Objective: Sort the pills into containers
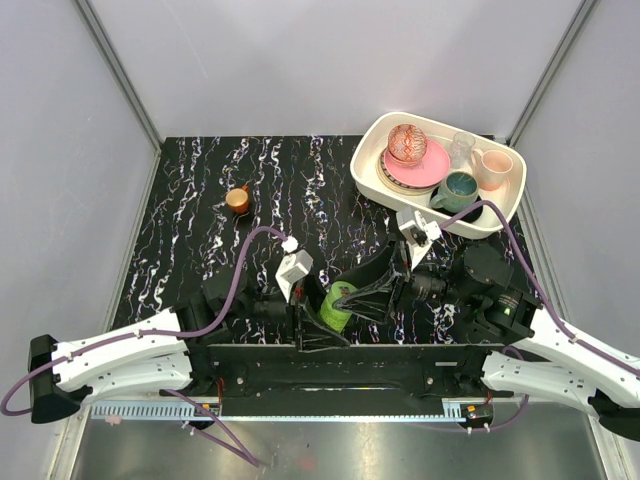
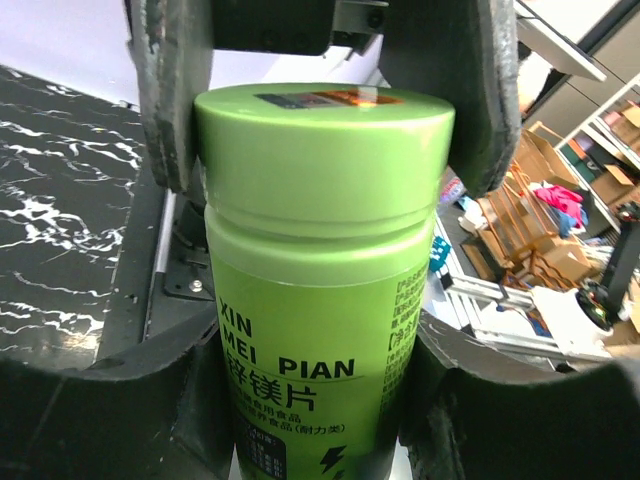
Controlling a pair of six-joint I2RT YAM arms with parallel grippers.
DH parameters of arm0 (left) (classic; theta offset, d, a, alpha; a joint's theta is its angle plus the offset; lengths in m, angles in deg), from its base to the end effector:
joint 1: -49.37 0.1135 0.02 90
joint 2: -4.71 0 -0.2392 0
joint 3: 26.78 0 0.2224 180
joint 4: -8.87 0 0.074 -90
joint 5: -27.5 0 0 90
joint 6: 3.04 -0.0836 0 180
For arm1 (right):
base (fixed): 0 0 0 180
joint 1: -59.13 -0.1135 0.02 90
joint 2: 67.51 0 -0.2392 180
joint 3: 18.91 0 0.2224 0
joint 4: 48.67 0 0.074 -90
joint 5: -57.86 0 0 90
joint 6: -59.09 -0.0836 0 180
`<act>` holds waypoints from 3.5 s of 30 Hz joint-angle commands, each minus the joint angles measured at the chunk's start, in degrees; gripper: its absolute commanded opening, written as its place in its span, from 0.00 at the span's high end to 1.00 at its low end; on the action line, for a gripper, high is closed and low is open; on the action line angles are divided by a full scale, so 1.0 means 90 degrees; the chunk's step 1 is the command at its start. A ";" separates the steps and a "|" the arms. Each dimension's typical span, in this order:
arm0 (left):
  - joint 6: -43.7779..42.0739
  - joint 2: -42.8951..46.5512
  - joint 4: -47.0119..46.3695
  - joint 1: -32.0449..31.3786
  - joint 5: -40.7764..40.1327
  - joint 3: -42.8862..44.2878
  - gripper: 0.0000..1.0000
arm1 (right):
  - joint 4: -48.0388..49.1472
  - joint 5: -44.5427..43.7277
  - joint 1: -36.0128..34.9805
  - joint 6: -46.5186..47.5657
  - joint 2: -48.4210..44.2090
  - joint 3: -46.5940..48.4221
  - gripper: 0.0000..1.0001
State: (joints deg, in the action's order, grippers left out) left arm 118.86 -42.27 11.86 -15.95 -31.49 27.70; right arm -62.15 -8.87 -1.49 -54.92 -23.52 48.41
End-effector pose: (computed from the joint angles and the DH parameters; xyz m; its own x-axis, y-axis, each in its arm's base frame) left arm 0.0538 -0.2202 0.3289 -0.4970 -0.0032 -0.8678 0.8606 -0.1301 -0.4924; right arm 0.0697 0.1911 0.3935 -0.3268 0.1815 -0.9275 -0.9398 0.0412 0.3392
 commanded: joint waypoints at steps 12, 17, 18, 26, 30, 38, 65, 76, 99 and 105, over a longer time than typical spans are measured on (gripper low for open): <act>0.0147 0.0181 -0.0643 0.0119 -0.0232 0.0158 1.00 | 0.0276 0.1487 -0.0149 0.0354 -0.0425 -0.0125 1.00; 0.0128 0.0162 -0.0614 0.0119 -0.0261 0.0158 1.00 | 0.0354 0.1468 -0.0159 0.0158 -0.0220 -0.0037 0.80; 0.0127 0.0171 -0.0595 0.0119 -0.0281 0.0158 1.00 | 0.0373 0.1381 -0.0149 0.0110 -0.0171 -0.0008 0.59; 0.0001 0.0171 -0.0234 0.0119 -0.0534 0.0256 1.00 | 0.0111 -0.0121 -0.0149 -0.0389 0.0005 0.0217 0.24; -0.0039 0.0181 -0.0155 0.0119 -0.0642 0.0256 1.00 | -0.0202 -0.0855 -0.0149 -0.0467 0.0034 0.0470 0.23; -0.0224 0.0064 0.0274 0.0119 -0.1003 0.0431 1.00 | -0.1920 -0.3180 -0.0149 -0.0945 0.0259 0.1203 0.23; -0.0254 -0.0161 0.0782 0.0119 -0.2488 0.0520 1.00 | -0.2839 -0.3757 -0.0149 -0.2752 0.0903 0.1623 0.28; -0.0253 -0.0239 0.0743 0.0119 -0.2488 0.0578 1.00 | -0.2839 -0.3493 -0.0169 -0.2664 0.0972 0.1555 0.32; 0.0127 0.0142 -0.0663 0.0119 -0.1191 -0.0057 1.00 | -0.1307 -0.0468 -0.0169 0.0236 -0.0170 0.0598 1.00; 0.0166 0.0025 -0.0878 0.0119 -0.0585 0.0022 1.00 | -0.0301 0.0597 -0.0159 0.0226 -0.0385 0.0130 1.00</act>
State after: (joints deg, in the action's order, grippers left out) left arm 117.48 -42.51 11.88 -15.88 -37.20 26.83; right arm -72.19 -18.40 -2.17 -55.62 -25.01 51.36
